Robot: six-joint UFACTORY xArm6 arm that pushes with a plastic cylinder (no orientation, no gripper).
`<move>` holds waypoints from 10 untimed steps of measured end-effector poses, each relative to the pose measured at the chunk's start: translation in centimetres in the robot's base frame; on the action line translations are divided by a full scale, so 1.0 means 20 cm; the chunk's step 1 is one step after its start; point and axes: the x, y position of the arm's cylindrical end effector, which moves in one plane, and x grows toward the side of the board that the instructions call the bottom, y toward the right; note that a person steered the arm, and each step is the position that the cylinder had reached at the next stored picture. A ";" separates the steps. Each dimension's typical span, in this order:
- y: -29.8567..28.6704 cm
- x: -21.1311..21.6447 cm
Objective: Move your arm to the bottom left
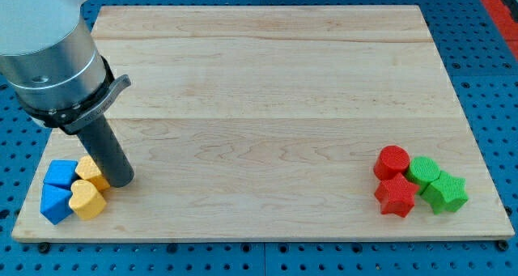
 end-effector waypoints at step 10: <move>-0.38 0.36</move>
